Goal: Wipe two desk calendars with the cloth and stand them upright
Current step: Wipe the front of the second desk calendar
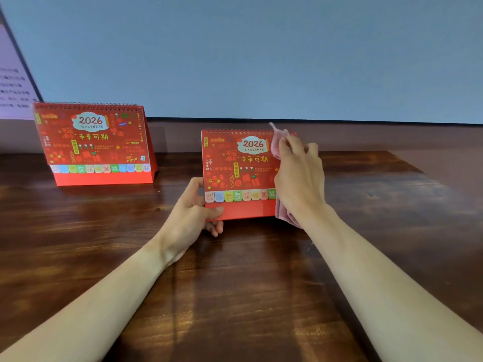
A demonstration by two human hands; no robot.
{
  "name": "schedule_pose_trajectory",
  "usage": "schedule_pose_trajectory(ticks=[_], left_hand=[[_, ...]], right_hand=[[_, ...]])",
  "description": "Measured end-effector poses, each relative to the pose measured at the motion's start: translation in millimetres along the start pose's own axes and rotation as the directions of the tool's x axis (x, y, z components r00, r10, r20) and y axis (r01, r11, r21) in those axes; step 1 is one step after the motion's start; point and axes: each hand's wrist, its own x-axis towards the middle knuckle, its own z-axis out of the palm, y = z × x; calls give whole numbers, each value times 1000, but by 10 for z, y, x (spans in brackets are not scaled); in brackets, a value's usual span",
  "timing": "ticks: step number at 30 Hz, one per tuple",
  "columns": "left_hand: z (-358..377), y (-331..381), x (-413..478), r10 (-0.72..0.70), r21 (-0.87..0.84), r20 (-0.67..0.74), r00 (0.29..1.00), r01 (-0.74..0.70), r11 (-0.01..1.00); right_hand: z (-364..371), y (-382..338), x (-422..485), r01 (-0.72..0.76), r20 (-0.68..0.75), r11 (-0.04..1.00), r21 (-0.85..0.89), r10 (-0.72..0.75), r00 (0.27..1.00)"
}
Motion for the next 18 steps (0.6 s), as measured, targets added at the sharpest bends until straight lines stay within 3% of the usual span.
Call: schedule_pose_trajectory(ticks=[3,7,11,14,18], left_hand=[[-1,-10,8,-2,5,-3,1000,2,1000],[-4,-17,21,-12,3,-14,1000,12,1000],[-1,1,15,-35,-21,-40,999,35,999],[-1,7,10,-48,-31,-52,997,47,998],[8,17,2,-35,-12,-39,999,34,999]], right_hand=[[1,57,-52,-104,11,995,16,103,995],[10,68,-214,-126,45,992,23,125,991],[33,21,-467,13,41,999,51,-16,999],[3,28,-472,124,-6,975,182,-125,992],[-96,-24,-223,155,-121,945,288,-124,985]])
